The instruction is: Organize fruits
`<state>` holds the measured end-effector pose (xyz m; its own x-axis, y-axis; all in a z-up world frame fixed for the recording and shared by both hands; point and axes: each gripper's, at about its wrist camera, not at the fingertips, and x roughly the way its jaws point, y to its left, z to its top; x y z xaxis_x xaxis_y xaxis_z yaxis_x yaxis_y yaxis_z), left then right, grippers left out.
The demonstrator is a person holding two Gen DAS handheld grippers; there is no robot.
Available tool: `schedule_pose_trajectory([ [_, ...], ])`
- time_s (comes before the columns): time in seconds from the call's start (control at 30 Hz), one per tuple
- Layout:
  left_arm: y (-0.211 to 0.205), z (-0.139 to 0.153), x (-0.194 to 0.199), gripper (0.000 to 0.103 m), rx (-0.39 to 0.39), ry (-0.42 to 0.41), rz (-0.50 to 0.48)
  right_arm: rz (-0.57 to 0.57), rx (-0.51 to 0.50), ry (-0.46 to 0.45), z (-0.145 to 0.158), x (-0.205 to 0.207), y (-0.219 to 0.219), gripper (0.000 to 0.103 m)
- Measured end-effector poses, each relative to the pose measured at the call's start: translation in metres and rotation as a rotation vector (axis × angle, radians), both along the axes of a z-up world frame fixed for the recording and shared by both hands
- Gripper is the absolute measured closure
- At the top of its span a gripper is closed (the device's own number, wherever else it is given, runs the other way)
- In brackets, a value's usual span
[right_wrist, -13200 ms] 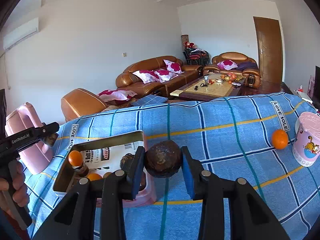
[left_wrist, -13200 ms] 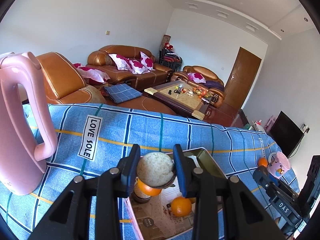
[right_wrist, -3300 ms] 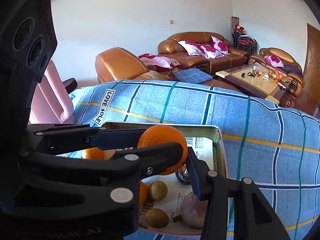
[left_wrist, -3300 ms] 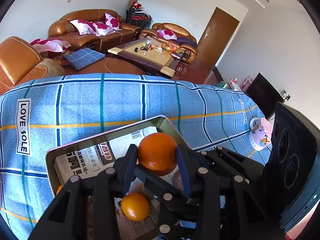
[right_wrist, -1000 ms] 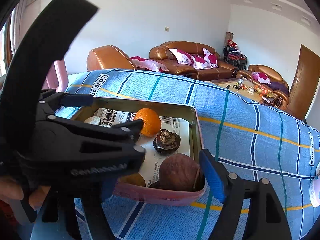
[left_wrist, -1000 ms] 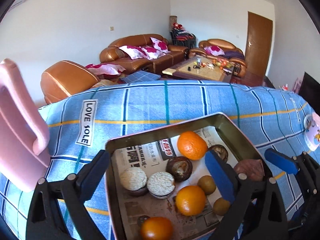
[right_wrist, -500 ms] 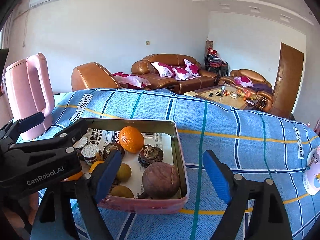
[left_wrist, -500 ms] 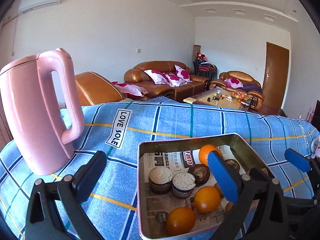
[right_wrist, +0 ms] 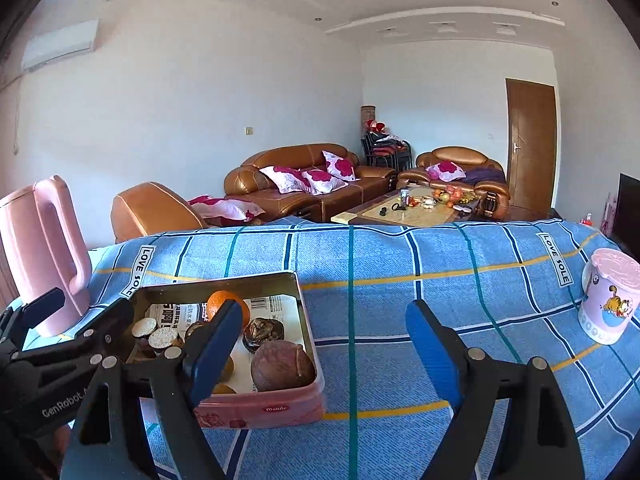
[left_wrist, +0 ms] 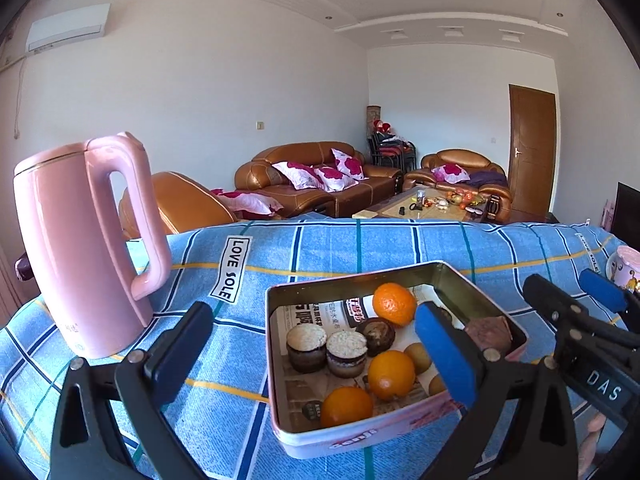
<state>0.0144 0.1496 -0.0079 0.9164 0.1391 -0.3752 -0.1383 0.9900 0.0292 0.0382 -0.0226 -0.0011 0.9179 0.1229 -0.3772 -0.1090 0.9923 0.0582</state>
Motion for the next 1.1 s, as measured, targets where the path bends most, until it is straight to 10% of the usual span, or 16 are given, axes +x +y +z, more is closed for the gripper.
schedule_pose_trajectory([
  [1.1,-0.001,0.003,-0.018,0.000,-0.013,-0.026,0.005,-0.027,-0.036,-0.070,0.004,-0.024,0.003,0.017],
])
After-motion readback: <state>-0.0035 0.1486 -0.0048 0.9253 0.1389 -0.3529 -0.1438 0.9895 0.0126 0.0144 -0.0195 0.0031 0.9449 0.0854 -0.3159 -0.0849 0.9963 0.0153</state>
